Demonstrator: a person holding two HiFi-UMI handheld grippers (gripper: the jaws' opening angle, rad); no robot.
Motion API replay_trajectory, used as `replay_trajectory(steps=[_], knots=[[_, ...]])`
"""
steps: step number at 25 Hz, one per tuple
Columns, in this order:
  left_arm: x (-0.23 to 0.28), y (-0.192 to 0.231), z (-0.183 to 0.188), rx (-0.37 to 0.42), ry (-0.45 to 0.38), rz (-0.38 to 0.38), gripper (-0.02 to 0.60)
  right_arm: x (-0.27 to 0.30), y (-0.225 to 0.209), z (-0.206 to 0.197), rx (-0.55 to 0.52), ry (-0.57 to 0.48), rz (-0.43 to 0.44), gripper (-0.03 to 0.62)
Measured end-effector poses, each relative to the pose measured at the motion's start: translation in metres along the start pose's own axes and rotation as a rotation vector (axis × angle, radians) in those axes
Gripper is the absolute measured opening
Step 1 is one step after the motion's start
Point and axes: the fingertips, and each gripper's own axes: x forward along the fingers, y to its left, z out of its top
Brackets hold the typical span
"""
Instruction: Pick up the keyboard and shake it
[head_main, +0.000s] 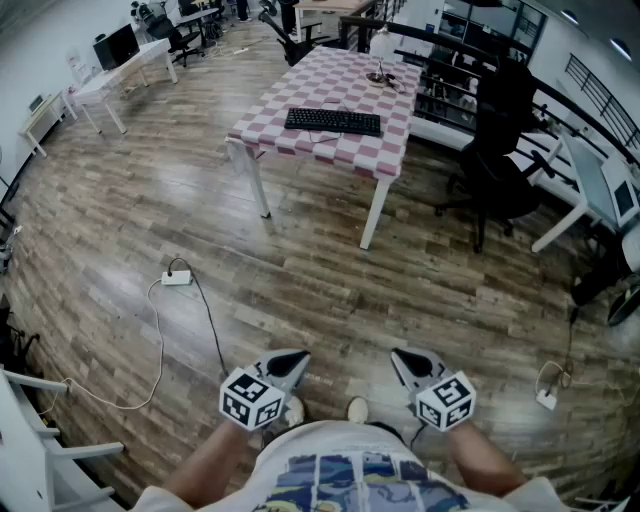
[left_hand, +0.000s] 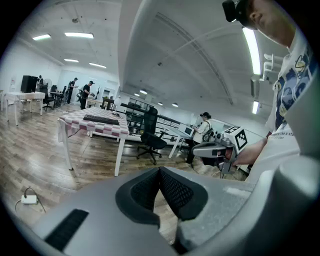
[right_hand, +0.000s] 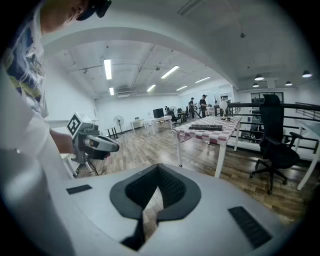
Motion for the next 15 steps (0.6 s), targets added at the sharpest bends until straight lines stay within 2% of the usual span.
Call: replay_trajectory(steps=[10, 15], knots=[[0.086, -0.069, 0.016, 0.034, 0.036, 0.020, 0.003, -0.052, -0.080, -0.029, 0.032, 0.001, 0.048, -0.002], [0.117, -0.075, 0.024, 0.043, 0.062, 0.013, 0.003, -0.049, -0.109, -0.032, 0.057, -0.003, 0.049, 0.000]])
